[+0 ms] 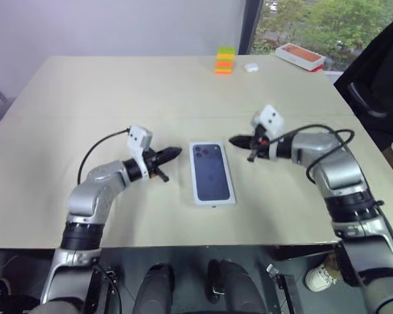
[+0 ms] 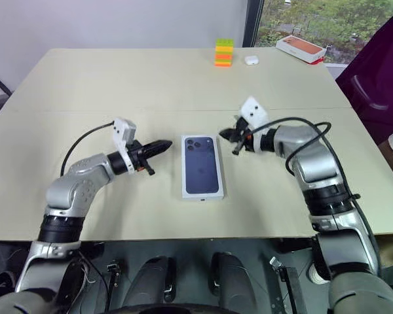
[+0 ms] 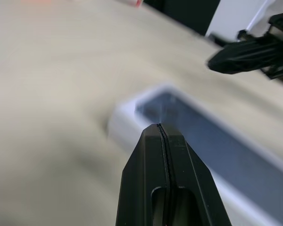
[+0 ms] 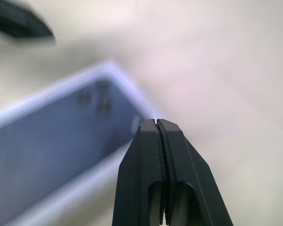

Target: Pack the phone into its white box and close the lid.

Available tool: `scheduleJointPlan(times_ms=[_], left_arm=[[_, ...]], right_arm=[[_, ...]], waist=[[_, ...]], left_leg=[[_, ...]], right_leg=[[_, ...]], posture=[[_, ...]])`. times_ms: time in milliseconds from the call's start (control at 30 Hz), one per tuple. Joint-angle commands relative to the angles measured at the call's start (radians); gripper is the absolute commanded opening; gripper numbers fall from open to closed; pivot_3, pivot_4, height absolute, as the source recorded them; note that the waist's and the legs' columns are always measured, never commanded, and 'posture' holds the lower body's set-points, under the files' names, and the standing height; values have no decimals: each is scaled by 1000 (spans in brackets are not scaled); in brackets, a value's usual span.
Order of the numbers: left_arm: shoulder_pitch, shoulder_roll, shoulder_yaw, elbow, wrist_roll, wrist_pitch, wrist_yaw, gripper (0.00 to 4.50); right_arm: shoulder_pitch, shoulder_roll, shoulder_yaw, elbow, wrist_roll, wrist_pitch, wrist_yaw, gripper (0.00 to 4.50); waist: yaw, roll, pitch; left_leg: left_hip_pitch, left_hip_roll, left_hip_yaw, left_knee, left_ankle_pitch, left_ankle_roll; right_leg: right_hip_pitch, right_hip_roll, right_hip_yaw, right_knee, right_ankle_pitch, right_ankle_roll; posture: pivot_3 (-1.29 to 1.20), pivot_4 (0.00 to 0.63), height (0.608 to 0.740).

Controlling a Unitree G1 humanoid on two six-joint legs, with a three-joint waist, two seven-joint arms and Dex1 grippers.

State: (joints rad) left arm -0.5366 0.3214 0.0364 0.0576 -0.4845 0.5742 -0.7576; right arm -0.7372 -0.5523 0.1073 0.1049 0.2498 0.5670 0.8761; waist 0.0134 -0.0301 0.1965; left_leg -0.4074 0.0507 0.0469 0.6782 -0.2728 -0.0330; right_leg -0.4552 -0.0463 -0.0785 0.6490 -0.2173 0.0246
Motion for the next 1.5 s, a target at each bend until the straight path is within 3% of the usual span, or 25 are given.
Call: scheduleJointPlan(times_ms=[33,167,333,700,900,1033,1133,1367,1400,1500], left_arm=[[-46,-51,-49,63,42,-76,-2,0],[-50,-77,-110,150,115,-149,-15,0],[4,-11,-184,170,193,-171,-67,0],[152,108,-228,-111,68,-34,-273,0],[141,109,-144,-65,118,-164,-184,0],[113,170,-49,-14,78,-154,-195,0],[90,210,25,30,43,-146,-211,781],[73,319,134,105,23,-201,-271,4120],[75,341,150,114,22,-205,-281,4420],[127,404,205,63,-8,-192,-306,4420]], right_arm=[[3,36,3,19,-16,-30,-33,57],[53,68,52,17,-70,-65,-68,57],[137,46,157,-11,-154,-34,-64,57],[286,-147,116,-322,86,100,260,57],[261,-104,50,-279,109,98,194,57],[200,-60,-42,-179,127,48,134,57],[173,-49,-96,-129,161,26,144,831],[162,-106,-124,-71,119,-197,220,4179],[152,-122,-140,-52,131,-213,243,4444],[164,-166,-179,-35,157,-266,302,4444]], waist=[[0,0,0],[-2,0,0],[-7,2,-2],[-1,5,-4],[-4,5,-3],[-3,5,-3],[0,5,-3],[-2,6,-3],[-2,6,-3],[-2,6,-2]], left_leg=[[0,0,0,1,0,0],[0,0,1,3,0,1],[1,0,0,2,-1,1],[11,0,-1,2,-4,6],[12,0,-1,2,-4,7],[11,0,-1,2,-4,7],[11,0,0,2,-4,7],[10,0,0,2,-4,7],[10,0,0,2,-4,7],[10,0,1,2,-4,7]], right_leg=[[1,0,0,0,0,0],[1,-1,0,0,1,1],[1,0,0,1,1,1],[14,0,0,-3,-1,3],[13,0,0,-3,-1,3],[13,1,0,-3,-1,3],[12,1,0,-3,-1,3],[12,0,0,-3,-1,3],[12,0,0,-3,-1,3],[12,0,0,-4,-1,3]], posture=[[0,150,740],[0,150,740],[0,150,740],[0,150,740],[0,150,740],[0,150,740],[0,150,740],[0,150,740],[0,150,740],[0,150,740]])
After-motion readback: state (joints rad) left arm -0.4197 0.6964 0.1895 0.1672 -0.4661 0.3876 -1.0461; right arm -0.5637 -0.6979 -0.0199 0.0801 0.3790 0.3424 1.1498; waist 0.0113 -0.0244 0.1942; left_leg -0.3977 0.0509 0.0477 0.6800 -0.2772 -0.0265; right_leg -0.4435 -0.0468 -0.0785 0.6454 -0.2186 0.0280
